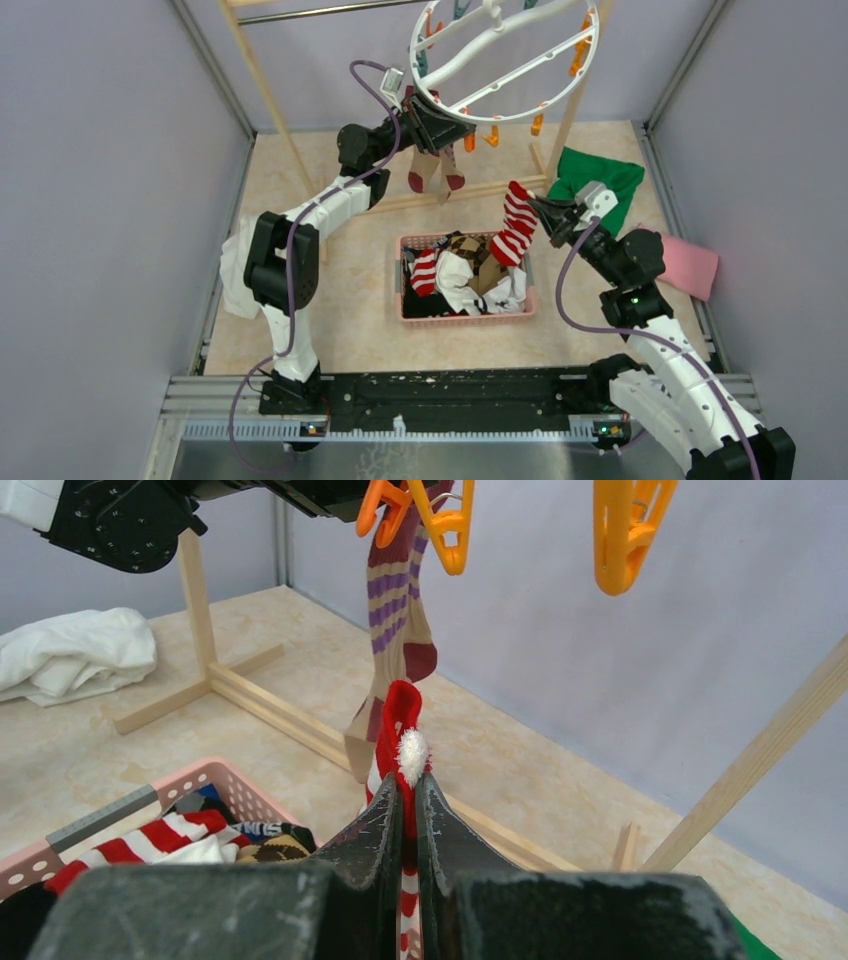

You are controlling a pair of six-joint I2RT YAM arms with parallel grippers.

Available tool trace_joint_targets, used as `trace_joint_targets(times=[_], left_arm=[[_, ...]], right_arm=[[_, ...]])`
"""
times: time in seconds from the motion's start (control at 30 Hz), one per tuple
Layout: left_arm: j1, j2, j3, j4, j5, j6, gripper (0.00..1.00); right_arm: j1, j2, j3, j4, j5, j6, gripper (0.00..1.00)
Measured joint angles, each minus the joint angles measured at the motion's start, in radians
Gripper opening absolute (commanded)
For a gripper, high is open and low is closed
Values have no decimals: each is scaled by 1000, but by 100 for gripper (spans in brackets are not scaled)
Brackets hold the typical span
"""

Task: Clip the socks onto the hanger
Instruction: Open the clamp at the hanger.

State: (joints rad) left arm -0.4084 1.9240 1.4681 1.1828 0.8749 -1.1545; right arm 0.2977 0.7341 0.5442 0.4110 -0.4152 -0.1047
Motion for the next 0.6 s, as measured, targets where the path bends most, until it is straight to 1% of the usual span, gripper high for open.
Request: trace_joint_targets(times=[0.1,0.13,0.17,0.2,0.37,0.5,0.6], left_arm=[[0,0,0,0,0,0,0],[0,0,0,-1,0,0,4],[0,0,0,-2,-1,0,16],[0,0,0,-3,-1,0,22],[0,0,0,-19,-1,0,37],[0,0,0,-29,-4,0,44],[0,0,0,-34,-9,0,45]], right_arm=[[0,0,0,0,-20,0,0],[0,0,0,0,-26,1,0],[0,0,0,1,-33,1,0],[0,1,0,1,-40,2,0],[0,17,0,8,-62,4,0],[0,24,0,8,-66,4,0],[0,24,0,8,-68,4,0]])
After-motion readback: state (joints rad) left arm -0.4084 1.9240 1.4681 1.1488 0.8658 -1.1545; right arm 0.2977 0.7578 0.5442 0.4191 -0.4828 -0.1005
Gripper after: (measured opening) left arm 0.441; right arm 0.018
